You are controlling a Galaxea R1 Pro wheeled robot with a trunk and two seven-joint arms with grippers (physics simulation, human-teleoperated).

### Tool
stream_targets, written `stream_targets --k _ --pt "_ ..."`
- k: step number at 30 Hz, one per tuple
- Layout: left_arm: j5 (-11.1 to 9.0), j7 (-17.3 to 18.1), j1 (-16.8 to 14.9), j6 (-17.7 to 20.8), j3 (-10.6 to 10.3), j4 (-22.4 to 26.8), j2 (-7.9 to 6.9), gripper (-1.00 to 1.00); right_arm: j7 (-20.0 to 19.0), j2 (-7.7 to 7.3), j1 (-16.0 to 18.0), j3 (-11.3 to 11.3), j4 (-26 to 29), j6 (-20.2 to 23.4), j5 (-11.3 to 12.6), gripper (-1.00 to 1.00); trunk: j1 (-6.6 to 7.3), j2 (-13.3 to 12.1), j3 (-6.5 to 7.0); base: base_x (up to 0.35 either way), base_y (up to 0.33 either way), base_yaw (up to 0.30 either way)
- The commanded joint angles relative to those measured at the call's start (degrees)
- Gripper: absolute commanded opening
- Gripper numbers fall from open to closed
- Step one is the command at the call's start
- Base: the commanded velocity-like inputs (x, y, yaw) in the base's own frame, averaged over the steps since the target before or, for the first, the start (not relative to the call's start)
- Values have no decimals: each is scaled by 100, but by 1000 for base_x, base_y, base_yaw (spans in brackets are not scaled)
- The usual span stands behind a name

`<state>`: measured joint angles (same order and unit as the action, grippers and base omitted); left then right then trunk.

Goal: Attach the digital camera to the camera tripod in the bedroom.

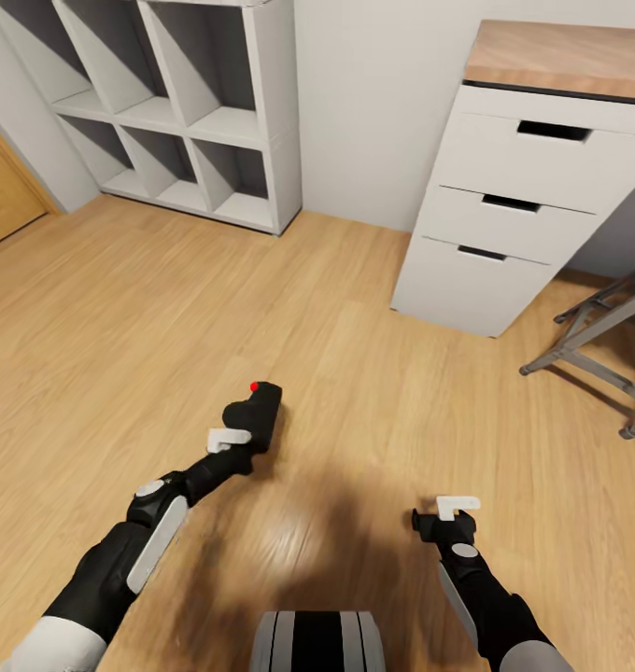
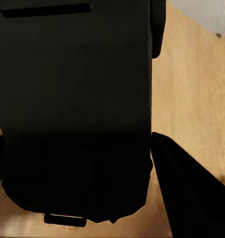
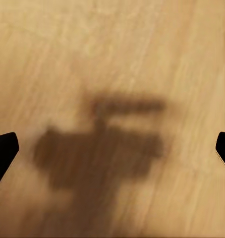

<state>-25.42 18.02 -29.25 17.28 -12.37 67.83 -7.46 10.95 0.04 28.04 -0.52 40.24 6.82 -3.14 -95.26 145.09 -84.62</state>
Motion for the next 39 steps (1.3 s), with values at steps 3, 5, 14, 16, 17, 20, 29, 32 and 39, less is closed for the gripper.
stream_targets --k 3,5,14,16,17,20,29,32,39 --pt "-878 945 -1 171 217 12 -420 -100 22 3 0 -6 11 46 -35 100 8 -3 64 0 0 0" --pt "-1380 1617 -1 284 330 -1 -672 -100 22 4 0 -8 11 47 -33 100 13 -6 108 0 0 0" --pt "-2247 2964 -1 931 491 -89 -1081 -100 21 -3 0 -2 11 47 -37 100 37 -18 307 0 0 0" --pt "-2305 2979 -1 1053 494 -88 -1084 -100 21 -3 0 -2 11 47 -37 100 42 -20 352 0 0 0" --pt "-2338 2984 -1 1118 495 -87 -1086 -100 21 -3 0 -2 11 47 -37 100 44 -22 374 0 0 0" --pt "-2469 2997 -1 1376 502 -86 -1092 -100 21 -4 0 -1 11 47 -37 100 52 -26 440 0 0 0" --pt "-2515 3000 -1 1652 541 -75 -1099 -100 21 -4 0 -2 12 47 -37 100 75 -38 640 0 0 0" --pt "-2499 2997 -1 1666 546 -68 -1103 -100 21 -4 0 -1 11 47 -37 100 83 -42 706 0 0 0" --pt "-2316 2973 -1 1771 541 -19 -1129 -100 21 -4 0 -2 11 51 -37 100 101 -51 861 0 0 0"
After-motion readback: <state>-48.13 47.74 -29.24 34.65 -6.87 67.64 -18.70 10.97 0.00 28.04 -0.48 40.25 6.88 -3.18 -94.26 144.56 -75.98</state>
